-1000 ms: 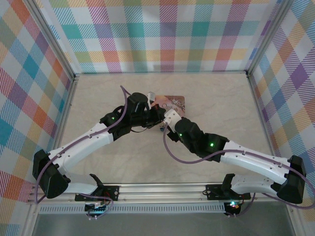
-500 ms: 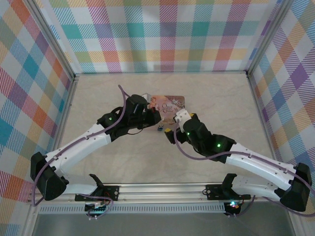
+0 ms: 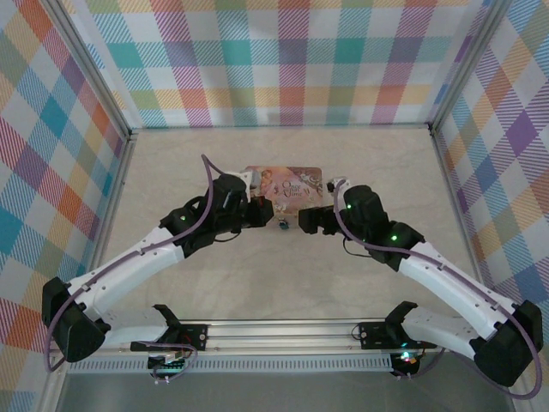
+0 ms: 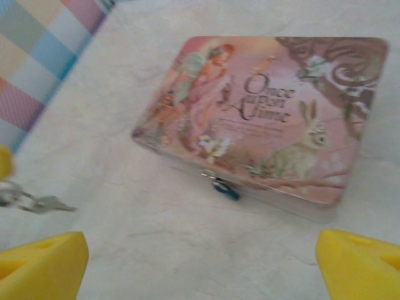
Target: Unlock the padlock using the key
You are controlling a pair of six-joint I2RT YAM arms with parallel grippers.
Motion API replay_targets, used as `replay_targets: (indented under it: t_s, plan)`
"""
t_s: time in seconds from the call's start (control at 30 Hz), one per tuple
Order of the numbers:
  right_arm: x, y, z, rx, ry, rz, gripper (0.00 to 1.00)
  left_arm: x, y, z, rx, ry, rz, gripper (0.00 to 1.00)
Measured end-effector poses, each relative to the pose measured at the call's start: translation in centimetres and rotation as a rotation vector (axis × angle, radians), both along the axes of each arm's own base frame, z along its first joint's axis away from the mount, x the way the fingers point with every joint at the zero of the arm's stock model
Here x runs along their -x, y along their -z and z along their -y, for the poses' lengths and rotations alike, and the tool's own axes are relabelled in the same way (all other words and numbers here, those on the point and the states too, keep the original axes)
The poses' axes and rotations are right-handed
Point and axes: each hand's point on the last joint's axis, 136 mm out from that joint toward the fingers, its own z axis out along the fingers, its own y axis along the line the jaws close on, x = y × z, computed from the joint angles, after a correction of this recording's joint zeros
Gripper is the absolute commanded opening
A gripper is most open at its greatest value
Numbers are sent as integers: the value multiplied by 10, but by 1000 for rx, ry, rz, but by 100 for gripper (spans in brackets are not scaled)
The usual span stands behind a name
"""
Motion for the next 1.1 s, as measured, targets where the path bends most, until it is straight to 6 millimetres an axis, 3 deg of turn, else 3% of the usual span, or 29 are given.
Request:
replay_targets:
  t_s: [0.07, 0.2, 0.3, 0.47, 0.73, 0.9, 1.1]
  plan:
    - [1, -7, -4, -98, -15, -12, 79, 0, -1, 4, 21, 18, 9, 0]
    - [8, -9, -14, -271, -69, -46, 75, 1, -5, 14, 71, 54, 30, 0]
    - [14, -8, -24, -363, -116, -79, 61, 1, -9, 20, 110, 76, 46, 0]
    - [18, -28, -39, -510, -207, -77, 48, 4, -16, 31, 186, 114, 63, 0]
    - [23, -59, -44, -657, -281, -23, 45, 10, -27, 38, 296, 144, 67, 0]
    - [24, -67, -45, -695, -301, -13, 53, 14, -45, 38, 370, 152, 97, 0]
    - [27, -70, -47, -713, -327, -19, 44, 15, -59, 37, 421, 153, 117, 0]
